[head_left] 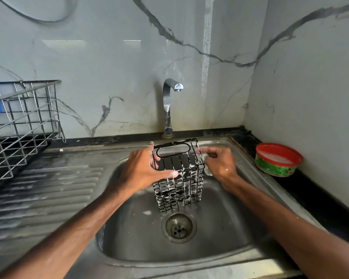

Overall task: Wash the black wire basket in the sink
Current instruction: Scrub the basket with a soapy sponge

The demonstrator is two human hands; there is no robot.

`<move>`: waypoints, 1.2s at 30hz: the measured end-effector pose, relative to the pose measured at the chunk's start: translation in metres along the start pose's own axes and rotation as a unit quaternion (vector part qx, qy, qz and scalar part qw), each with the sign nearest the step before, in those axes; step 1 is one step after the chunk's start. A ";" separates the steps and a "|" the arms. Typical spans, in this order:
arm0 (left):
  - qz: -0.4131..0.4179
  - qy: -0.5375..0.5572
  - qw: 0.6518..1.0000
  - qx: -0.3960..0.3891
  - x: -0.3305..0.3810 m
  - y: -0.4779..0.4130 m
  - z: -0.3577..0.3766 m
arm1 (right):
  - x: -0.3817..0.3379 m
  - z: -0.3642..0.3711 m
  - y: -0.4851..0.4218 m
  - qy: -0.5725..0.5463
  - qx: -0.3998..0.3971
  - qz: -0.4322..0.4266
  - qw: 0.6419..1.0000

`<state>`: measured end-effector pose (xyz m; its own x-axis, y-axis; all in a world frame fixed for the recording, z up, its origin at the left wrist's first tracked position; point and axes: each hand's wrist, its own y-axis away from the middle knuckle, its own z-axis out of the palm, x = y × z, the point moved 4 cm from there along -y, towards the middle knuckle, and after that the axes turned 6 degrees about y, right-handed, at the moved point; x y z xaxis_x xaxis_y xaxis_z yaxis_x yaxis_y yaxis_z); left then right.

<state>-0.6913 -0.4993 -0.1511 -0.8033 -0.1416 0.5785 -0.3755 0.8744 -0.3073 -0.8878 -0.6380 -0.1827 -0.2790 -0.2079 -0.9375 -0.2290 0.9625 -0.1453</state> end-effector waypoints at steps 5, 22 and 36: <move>0.010 -0.108 0.992 0.059 0.015 0.008 0.000 | 0.003 0.000 -0.004 0.029 -0.006 -0.013 0.999; -0.008 -0.134 0.989 -0.060 -0.016 -0.009 0.007 | 0.009 0.000 -0.018 0.085 0.018 -0.033 0.996; -0.008 -0.015 0.998 -0.053 -0.035 -0.003 0.010 | -0.036 -0.008 0.021 0.188 0.101 -0.188 0.959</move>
<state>-0.6666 -0.5018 -0.1776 -0.8120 -0.1690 0.5586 -0.3391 0.9156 -0.2160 -0.8897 -0.6113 -0.1492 -0.5367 -0.5581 -0.6328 -0.2036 0.8135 -0.5448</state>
